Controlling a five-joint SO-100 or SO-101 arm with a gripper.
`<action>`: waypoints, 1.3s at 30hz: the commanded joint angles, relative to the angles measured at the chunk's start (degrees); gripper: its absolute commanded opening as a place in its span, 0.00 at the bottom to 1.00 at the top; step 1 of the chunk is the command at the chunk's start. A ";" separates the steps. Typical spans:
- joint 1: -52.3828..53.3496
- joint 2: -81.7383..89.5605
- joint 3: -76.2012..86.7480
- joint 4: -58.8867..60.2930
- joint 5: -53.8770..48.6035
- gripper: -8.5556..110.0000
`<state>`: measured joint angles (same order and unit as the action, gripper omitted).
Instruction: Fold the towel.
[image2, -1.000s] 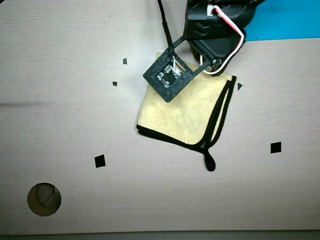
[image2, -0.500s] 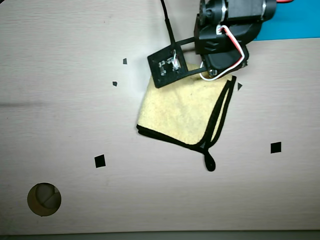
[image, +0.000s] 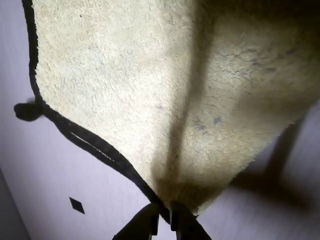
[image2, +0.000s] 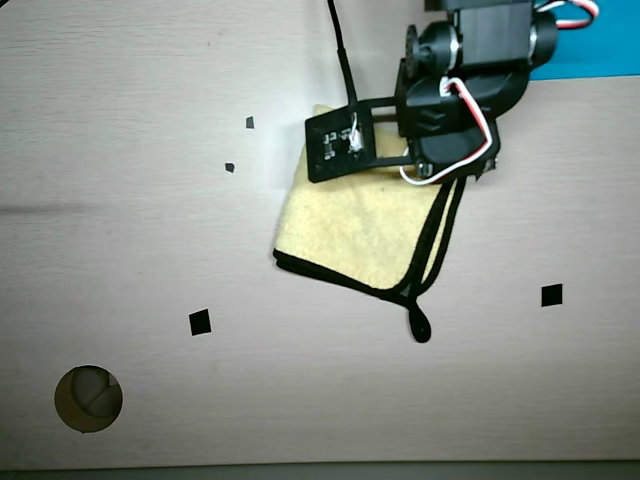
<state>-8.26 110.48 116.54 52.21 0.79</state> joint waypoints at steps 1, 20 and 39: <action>-2.02 -1.14 -0.79 -4.57 0.70 0.07; -8.61 -7.38 2.37 -5.01 -7.82 0.07; 2.02 -2.99 -6.50 5.98 -5.45 0.10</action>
<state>-8.26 104.50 113.38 57.74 -5.19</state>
